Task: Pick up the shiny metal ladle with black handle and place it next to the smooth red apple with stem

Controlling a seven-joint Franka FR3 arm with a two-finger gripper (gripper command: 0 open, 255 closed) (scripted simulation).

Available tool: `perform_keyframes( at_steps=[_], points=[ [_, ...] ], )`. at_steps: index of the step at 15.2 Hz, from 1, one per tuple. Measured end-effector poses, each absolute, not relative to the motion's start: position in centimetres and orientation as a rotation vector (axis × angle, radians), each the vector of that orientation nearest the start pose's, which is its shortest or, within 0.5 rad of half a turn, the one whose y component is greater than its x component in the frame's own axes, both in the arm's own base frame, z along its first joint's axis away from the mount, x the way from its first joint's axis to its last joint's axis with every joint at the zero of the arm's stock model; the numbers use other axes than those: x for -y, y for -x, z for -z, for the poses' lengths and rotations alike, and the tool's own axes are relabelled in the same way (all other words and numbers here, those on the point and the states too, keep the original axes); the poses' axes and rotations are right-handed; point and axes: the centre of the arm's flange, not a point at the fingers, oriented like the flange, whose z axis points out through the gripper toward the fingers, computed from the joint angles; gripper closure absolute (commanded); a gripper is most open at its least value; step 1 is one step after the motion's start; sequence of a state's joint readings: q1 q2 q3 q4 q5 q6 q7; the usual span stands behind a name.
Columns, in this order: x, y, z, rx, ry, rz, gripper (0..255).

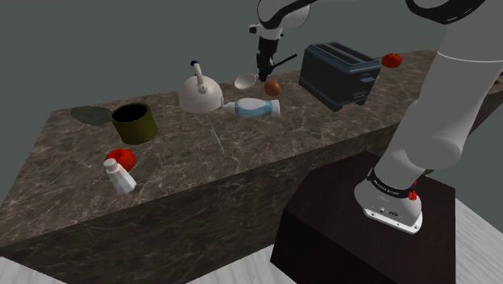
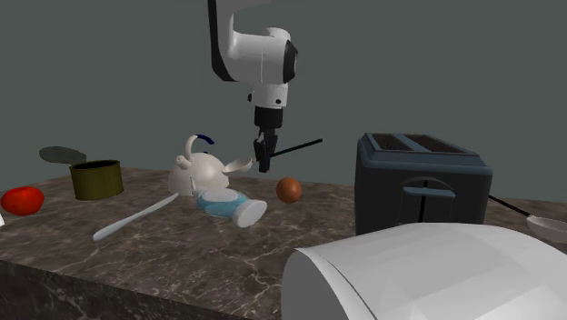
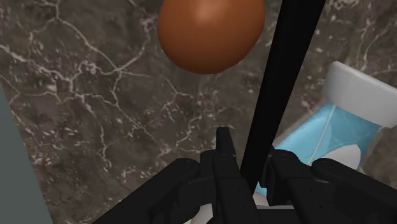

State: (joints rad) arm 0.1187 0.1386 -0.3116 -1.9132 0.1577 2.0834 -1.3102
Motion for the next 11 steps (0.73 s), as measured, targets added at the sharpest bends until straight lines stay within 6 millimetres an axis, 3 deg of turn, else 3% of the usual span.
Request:
perform_keyframes(
  at_steps=[9,11],
  points=[
    [10.2,-58.5,-47.7,1.546,2.681,0.147,255],
    [8.5,-58.3,-47.9,1.547,2.680,0.146,255]
  ],
)
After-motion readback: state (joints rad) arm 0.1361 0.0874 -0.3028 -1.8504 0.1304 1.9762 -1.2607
